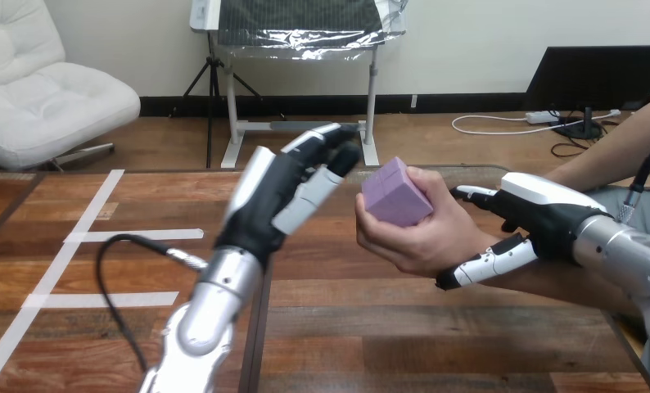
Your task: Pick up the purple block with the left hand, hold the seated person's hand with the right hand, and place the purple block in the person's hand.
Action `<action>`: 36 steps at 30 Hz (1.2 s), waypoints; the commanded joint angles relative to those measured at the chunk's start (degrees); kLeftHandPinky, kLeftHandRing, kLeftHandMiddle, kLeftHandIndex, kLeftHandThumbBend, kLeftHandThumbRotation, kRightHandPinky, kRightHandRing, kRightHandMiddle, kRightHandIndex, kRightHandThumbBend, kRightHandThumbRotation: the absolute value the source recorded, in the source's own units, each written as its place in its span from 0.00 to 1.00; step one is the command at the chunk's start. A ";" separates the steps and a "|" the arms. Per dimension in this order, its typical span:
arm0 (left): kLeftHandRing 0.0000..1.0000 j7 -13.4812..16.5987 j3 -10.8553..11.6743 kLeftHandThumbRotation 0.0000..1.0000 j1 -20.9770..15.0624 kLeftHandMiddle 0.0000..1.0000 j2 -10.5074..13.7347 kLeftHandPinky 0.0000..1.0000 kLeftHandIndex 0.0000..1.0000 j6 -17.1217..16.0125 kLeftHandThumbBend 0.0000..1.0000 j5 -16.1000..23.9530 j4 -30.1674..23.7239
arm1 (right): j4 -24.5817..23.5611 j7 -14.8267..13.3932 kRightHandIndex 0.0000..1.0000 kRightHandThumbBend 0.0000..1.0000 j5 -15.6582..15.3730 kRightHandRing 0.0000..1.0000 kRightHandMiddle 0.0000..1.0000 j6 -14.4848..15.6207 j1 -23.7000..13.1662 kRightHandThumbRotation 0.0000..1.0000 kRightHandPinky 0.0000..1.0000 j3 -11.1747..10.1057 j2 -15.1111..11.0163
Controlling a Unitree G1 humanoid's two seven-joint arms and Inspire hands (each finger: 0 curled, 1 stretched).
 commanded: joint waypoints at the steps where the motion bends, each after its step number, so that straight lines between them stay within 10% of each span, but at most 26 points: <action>1: 0.84 0.00 2.08 1.00 0.82 0.85 1.24 0.75 0.80 -0.29 0.70 -1.68 -5.84 | -2.00 -3.28 0.96 0.94 -0.89 0.95 0.96 0.43 1.03 0.67 0.81 -1.01 0.14; 36: 0.81 -0.52 10.19 1.00 14.13 0.82 4.27 0.74 0.77 0.99 0.86 -8.60 -24.99 | -4.46 -21.73 0.93 0.85 3.80 0.89 0.92 -8.42 7.11 0.96 0.74 -5.86 3.82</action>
